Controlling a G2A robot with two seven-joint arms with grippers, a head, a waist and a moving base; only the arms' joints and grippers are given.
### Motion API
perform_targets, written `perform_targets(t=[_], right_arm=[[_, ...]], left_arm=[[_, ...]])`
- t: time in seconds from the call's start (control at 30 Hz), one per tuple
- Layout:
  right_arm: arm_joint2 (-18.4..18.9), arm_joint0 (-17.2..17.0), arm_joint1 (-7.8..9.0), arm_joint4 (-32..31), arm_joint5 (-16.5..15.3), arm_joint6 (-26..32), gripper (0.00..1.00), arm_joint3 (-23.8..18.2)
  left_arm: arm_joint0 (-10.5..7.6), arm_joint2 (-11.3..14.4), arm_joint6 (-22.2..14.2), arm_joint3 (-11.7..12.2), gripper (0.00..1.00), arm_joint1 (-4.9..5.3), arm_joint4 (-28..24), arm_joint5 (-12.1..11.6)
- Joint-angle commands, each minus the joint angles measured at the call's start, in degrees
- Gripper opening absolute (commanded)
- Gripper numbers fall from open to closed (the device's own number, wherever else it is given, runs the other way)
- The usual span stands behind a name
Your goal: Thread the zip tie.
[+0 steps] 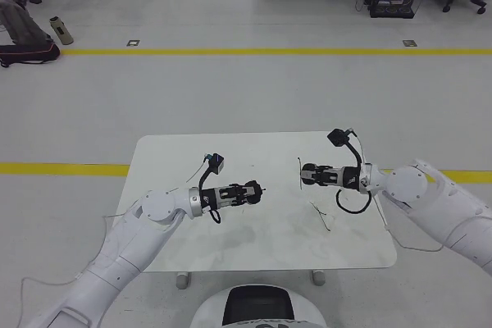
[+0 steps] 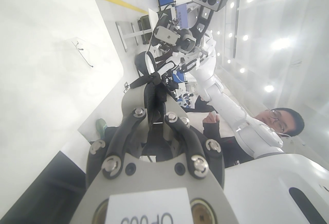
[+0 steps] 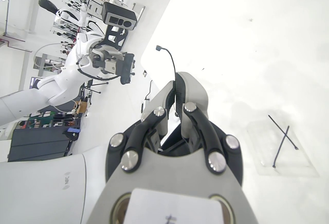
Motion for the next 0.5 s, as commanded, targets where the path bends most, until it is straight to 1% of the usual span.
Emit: perform_targets(t=[0.0, 0.13, 0.17, 0.27, 0.37, 0.4, 0.47], right_arm=[[0.0, 0.0, 0.0, 0.0, 0.0, 0.0, 0.0, 0.0], [0.2, -0.2, -0.02, -0.2, 0.3, -0.7, 0.0, 0.2], [0.7, -0.7, -0.08, -0.6, 0.6, -2.4, 0.0, 0.4], [2.7, -2.7, -0.03, 2.9, 0.0, -6.0, 0.0, -0.2], [6.2, -6.3, 0.47, 5.9, 0.0, -10.2, 0.0, -2.6], [8.0, -8.3, 0.67, 7.6, 0.0, -12.0, 0.0, -4.0], [10.6, -11.4, 0.91, 9.1, 0.0, -13.5, 0.0, -5.5]], left_arm=[[0.0, 0.0, 0.0, 0.0, 0.0, 0.0, 0.0, 0.0], [0.0, 0.0, 0.0, 0.0, 0.0, 0.0, 0.0, 0.0], [0.0, 0.0, 0.0, 0.0, 0.0, 0.0, 0.0, 0.0], [0.0, 0.0, 0.0, 0.0, 0.0, 0.0, 0.0, 0.0], [0.0, 0.0, 0.0, 0.0, 0.0, 0.0, 0.0, 0.0], [0.0, 0.0, 0.0, 0.0, 0.0, 0.0, 0.0, 0.0], [0.0, 0.0, 0.0, 0.0, 0.0, 0.0, 0.0, 0.0]])
